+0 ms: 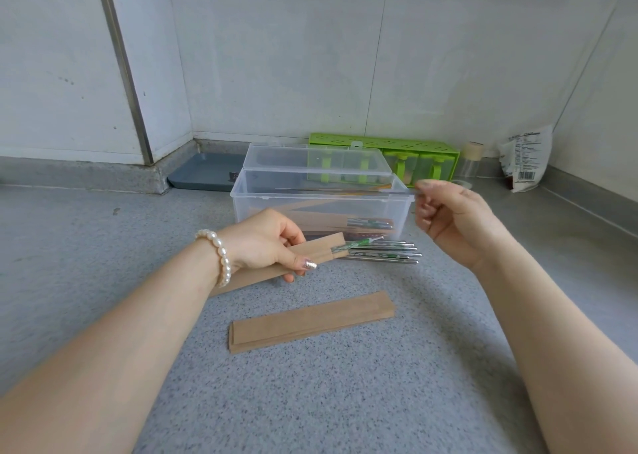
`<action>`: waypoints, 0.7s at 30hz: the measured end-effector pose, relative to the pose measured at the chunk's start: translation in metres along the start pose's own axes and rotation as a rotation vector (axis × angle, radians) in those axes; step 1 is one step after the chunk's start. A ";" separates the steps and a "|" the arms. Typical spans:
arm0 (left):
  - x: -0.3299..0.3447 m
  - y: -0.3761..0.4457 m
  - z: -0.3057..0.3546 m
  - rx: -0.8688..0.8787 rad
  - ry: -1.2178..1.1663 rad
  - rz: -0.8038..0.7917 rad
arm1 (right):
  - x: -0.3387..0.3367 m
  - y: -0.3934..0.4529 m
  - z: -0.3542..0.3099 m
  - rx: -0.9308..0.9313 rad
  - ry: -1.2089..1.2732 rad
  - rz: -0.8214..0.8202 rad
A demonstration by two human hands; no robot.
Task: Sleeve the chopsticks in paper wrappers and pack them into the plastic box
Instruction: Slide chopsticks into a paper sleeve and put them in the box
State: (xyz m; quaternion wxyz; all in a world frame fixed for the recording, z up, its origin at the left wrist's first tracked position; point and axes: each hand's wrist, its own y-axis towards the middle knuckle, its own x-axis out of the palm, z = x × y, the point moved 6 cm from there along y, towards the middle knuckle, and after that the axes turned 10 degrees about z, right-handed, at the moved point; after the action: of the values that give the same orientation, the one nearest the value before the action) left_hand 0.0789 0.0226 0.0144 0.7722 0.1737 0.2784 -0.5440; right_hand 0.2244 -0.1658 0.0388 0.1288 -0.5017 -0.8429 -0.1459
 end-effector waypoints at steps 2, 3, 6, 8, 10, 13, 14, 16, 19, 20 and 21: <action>0.000 0.001 -0.001 -0.009 -0.008 0.000 | -0.006 0.004 -0.002 -0.006 0.176 0.084; 0.001 0.001 -0.001 -0.015 -0.010 -0.003 | -0.011 0.006 -0.002 -0.013 0.223 0.142; 0.003 0.001 -0.003 -0.021 -0.017 -0.013 | -0.028 0.009 0.000 -0.015 0.232 0.328; 0.004 0.001 -0.003 -0.018 -0.005 -0.014 | -0.035 0.010 0.002 -0.022 0.200 0.412; 0.004 0.001 -0.002 -0.015 0.003 -0.013 | -0.041 0.011 0.002 -0.054 0.162 0.481; 0.004 0.002 -0.003 -0.022 -0.018 -0.012 | -0.046 0.011 -0.001 -0.120 0.120 0.556; 0.004 0.002 -0.004 -0.026 -0.024 -0.010 | -0.047 0.010 -0.003 -0.137 0.121 0.573; 0.003 0.002 -0.004 -0.031 -0.030 -0.008 | -0.050 0.009 -0.005 -0.161 0.121 0.605; 0.004 0.002 -0.004 -0.031 -0.032 -0.006 | -0.051 0.008 -0.006 -0.165 0.105 0.621; 0.004 0.001 -0.004 -0.030 -0.030 -0.007 | -0.050 0.008 -0.006 -0.157 0.091 0.618; 0.005 0.001 -0.004 -0.029 -0.026 -0.010 | -0.049 0.008 -0.005 -0.149 0.078 0.609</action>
State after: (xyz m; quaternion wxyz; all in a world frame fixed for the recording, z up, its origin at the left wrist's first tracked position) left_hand 0.0803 0.0216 0.0088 0.7755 0.1540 0.2769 -0.5461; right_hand 0.2546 -0.2036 0.0269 0.1616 -0.7331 -0.6353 -0.1813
